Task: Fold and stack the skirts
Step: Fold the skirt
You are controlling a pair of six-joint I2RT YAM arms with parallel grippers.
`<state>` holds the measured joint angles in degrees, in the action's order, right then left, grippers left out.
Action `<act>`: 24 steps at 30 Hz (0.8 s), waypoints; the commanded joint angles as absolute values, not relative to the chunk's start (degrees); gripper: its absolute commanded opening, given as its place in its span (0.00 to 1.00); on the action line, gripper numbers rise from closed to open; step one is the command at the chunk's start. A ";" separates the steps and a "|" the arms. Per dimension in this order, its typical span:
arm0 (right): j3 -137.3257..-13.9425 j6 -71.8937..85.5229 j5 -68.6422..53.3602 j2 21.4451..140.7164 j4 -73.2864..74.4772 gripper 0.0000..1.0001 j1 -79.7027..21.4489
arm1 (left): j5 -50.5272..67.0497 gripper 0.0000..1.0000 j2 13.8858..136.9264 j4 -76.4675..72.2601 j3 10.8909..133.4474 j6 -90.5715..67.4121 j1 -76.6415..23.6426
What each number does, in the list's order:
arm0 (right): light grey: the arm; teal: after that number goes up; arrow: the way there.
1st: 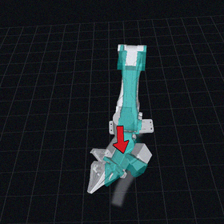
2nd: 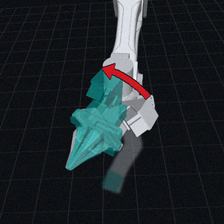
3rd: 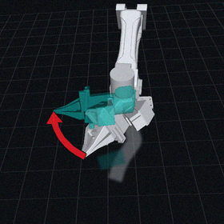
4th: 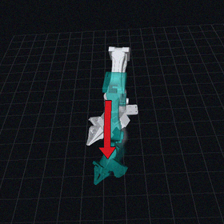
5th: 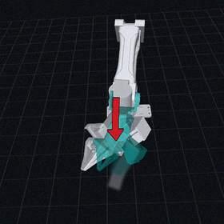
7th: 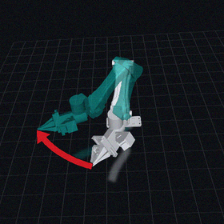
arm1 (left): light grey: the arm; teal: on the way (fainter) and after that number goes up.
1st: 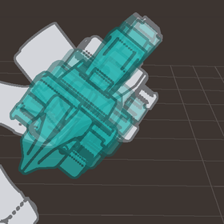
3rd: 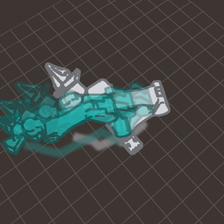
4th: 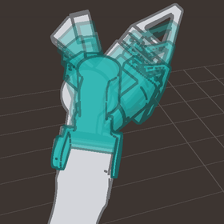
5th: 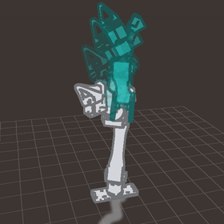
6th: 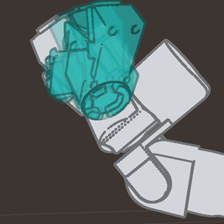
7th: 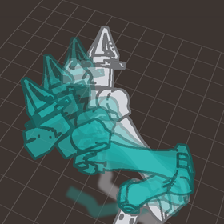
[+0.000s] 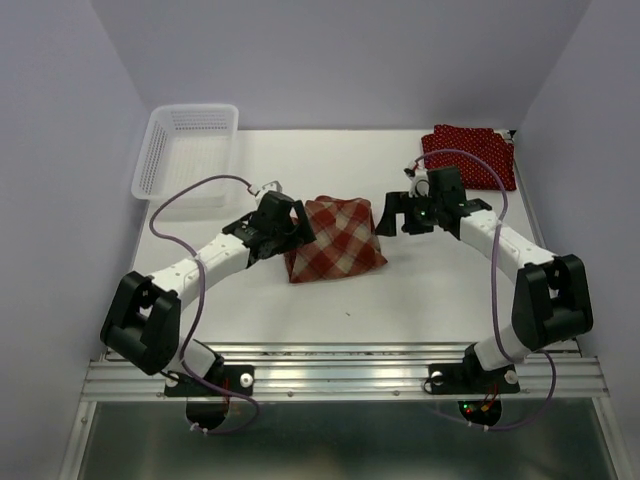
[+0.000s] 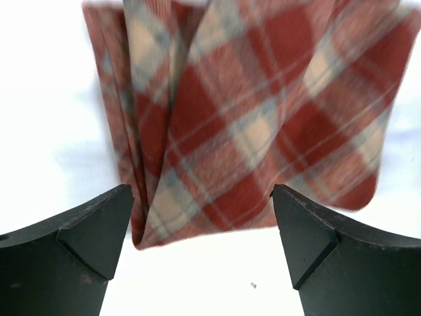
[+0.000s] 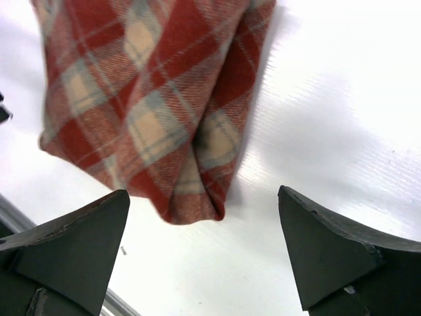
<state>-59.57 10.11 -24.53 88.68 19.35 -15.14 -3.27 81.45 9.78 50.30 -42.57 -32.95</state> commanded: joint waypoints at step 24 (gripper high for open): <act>-67.42 13.89 -37.00 109.59 14.51 1.00 -18.82 | -4.65 0.56 106.79 9.58 71.82 -31.29 -24.09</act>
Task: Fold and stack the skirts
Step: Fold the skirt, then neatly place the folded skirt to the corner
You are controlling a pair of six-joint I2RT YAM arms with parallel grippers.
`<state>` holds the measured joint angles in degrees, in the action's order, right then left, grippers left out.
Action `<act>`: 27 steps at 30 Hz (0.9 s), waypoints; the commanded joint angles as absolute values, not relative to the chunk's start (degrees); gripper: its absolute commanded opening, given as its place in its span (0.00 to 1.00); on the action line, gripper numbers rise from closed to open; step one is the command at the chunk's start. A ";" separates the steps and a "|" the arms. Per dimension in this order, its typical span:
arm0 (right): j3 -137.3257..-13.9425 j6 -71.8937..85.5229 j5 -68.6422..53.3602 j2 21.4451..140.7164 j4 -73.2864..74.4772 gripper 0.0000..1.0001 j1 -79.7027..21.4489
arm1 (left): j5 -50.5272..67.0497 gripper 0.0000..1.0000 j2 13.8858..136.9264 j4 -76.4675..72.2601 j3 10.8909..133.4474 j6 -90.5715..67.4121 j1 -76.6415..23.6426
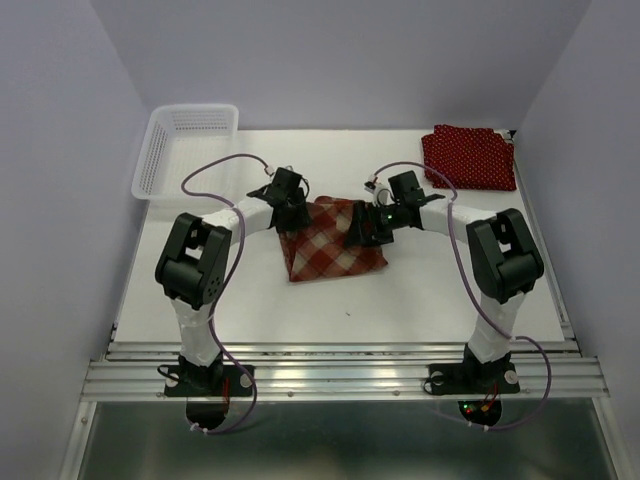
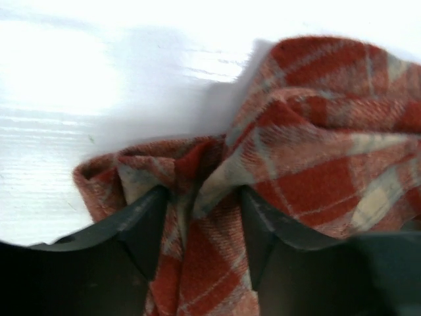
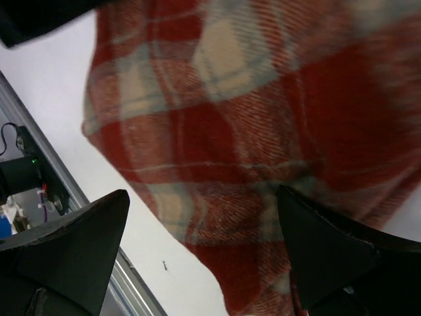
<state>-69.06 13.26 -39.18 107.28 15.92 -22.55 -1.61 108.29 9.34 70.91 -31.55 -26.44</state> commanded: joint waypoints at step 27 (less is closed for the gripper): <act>-69.61 13.63 -12.12 95.52 24.52 1.00 -18.28 | -17.56 0.99 70.26 16.96 64.53 -32.86 -23.20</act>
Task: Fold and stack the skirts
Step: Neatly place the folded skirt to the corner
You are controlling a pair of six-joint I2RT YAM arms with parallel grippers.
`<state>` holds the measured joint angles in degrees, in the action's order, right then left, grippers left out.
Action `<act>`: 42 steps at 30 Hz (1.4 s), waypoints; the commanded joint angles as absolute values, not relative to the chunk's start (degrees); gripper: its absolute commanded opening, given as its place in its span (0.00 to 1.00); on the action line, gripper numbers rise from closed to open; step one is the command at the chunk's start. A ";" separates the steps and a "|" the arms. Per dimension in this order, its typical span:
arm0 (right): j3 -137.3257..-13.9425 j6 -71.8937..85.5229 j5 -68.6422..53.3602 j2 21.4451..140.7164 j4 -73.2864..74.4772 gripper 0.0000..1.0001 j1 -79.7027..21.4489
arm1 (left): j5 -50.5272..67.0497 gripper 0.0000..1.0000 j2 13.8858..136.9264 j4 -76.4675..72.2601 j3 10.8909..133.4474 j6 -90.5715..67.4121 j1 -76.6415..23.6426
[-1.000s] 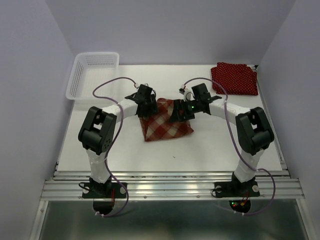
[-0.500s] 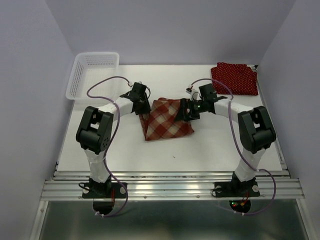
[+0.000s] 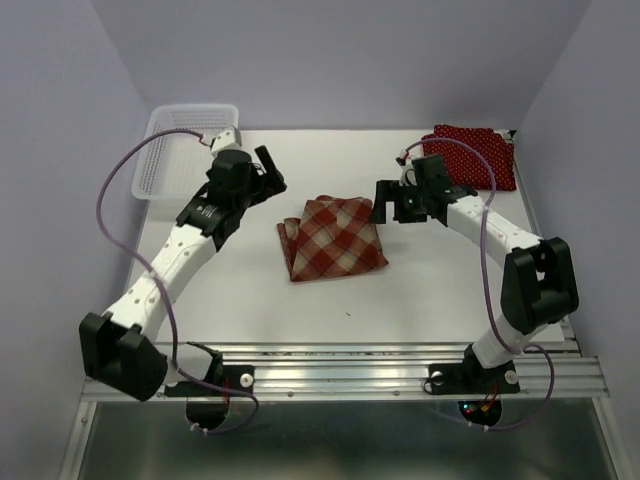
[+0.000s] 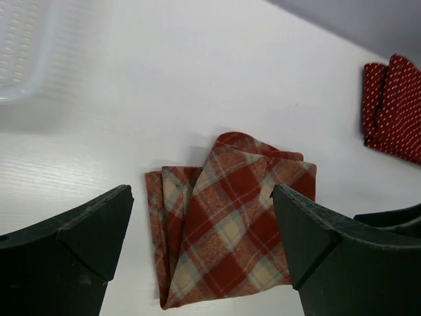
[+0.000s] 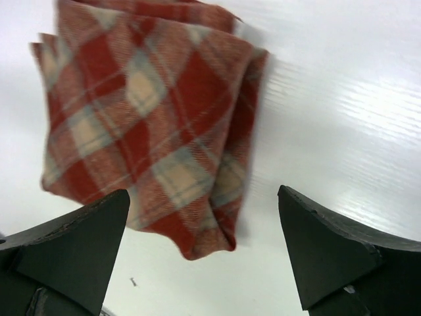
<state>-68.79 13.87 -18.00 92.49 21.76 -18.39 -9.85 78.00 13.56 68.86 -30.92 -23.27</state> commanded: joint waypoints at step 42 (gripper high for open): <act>-84.18 -0.24 -11.81 106.96 23.62 0.01 -18.81 | -18.37 0.99 61.17 20.57 55.46 -35.77 -21.62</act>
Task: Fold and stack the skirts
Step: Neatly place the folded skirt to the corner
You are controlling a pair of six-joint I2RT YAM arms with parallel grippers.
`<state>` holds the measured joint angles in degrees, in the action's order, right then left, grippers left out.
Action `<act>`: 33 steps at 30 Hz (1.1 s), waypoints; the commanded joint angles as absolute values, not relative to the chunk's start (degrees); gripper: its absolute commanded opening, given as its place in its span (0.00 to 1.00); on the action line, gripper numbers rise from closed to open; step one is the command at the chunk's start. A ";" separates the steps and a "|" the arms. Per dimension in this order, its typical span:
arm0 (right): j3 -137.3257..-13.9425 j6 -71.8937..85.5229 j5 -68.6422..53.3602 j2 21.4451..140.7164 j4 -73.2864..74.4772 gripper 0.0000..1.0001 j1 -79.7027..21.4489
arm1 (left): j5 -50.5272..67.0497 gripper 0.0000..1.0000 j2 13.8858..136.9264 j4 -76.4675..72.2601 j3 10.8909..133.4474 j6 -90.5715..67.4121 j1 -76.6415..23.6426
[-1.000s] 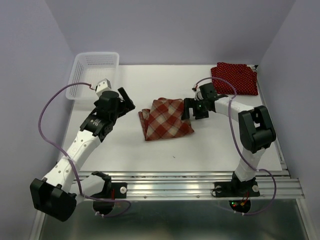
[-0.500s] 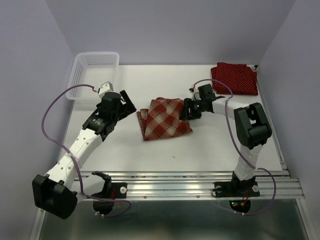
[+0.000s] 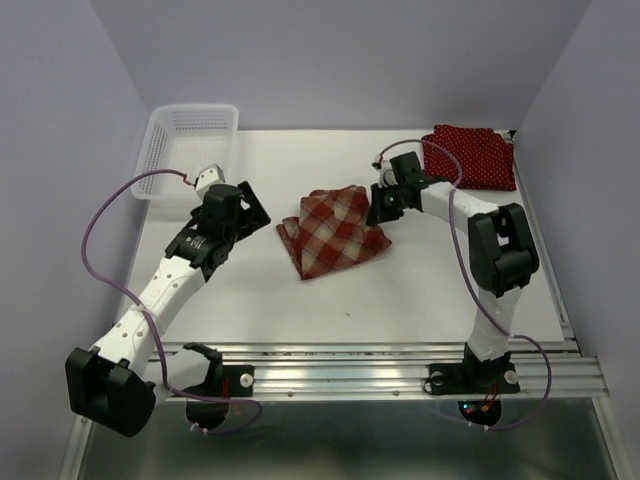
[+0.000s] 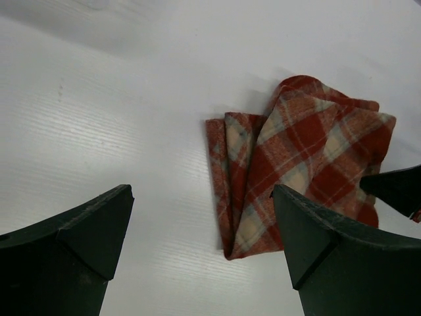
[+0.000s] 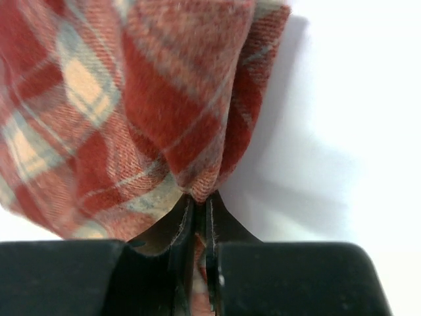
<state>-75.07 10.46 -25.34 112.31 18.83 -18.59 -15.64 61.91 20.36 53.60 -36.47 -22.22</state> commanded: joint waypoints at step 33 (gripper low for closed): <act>-126.73 -21.36 22.58 115.40 35.24 0.01 -9.32 | -21.09 0.99 70.58 21.01 61.43 -33.93 -19.34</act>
